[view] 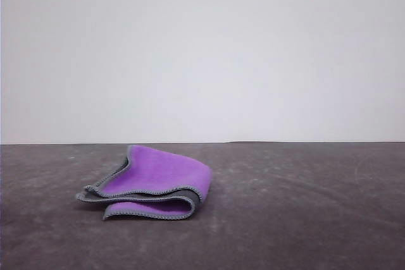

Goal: Fold clothes

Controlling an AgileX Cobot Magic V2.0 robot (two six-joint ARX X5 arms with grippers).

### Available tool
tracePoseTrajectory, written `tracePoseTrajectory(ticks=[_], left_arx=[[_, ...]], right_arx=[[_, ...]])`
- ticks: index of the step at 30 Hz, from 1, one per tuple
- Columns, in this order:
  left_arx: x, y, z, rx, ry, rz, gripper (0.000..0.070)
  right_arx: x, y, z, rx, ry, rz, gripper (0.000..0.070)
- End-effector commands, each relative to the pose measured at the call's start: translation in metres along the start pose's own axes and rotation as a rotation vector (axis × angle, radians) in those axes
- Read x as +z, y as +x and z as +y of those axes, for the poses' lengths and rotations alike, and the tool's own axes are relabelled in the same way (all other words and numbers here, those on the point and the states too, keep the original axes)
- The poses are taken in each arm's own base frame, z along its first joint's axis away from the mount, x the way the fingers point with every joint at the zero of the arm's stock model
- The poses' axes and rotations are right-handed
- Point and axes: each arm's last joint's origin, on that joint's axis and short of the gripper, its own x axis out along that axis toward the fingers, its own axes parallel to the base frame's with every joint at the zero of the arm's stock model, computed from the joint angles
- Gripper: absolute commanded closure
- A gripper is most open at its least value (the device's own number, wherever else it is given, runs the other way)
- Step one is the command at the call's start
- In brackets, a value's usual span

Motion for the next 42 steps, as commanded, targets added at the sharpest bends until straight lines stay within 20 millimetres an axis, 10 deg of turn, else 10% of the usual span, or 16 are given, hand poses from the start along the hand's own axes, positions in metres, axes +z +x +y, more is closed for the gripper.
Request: tracePoseTrajectory(ticks=[1,42], left_arx=[[-0.0069,0.0019,0.0006,0.005,0.01,0.023,0.07],[-0.0069,0.0019,0.0006,0.005,0.01,0.023,0.07]], right_arx=[[-0.0006,0.0006,-0.0003,-0.003,0.0,-0.005,0.0676],[-0.0006,0.0006,-0.0003,-0.003,0.0,-0.005,0.0676]])
